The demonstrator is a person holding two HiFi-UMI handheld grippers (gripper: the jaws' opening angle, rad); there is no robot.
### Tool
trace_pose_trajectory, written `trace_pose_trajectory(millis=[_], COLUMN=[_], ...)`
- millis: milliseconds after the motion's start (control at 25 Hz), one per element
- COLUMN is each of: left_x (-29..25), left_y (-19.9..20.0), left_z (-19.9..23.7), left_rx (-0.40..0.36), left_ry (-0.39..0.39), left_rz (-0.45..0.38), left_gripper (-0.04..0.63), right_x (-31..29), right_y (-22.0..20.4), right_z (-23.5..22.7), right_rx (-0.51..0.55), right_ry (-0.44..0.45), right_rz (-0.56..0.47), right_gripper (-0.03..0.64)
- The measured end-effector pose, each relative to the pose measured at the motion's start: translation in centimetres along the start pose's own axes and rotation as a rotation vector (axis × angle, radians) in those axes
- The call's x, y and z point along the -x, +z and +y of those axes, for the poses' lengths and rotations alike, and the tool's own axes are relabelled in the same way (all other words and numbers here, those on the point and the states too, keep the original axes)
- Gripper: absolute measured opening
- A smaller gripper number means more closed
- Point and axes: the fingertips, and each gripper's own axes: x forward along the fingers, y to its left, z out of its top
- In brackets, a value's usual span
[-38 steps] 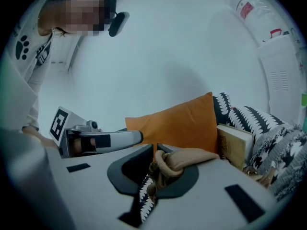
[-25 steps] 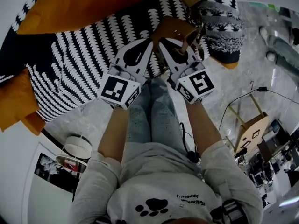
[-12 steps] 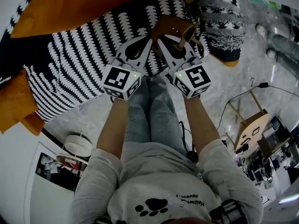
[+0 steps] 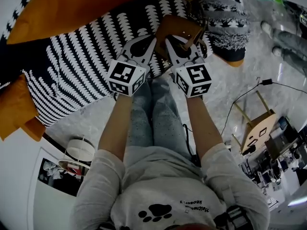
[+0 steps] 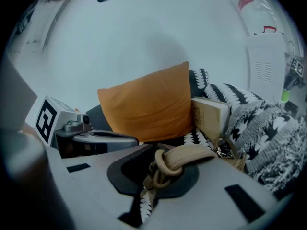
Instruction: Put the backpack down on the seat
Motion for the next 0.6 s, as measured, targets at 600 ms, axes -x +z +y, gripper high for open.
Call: trace_pose_trajectory(millis=[600], left_x=[-7.5], left_y=[-5.2], left_z=[-1.9], left_rx=[-0.017], left_ry=[-0.112], left_rz=[0.101], left_gripper=[0.020], right_x=[1.0], right_y=[-9.9], right_z=[-10.6], right_rx=[-0.209], right_ry=[-0.237], right_rz=[0.127], right_gripper=[0.051])
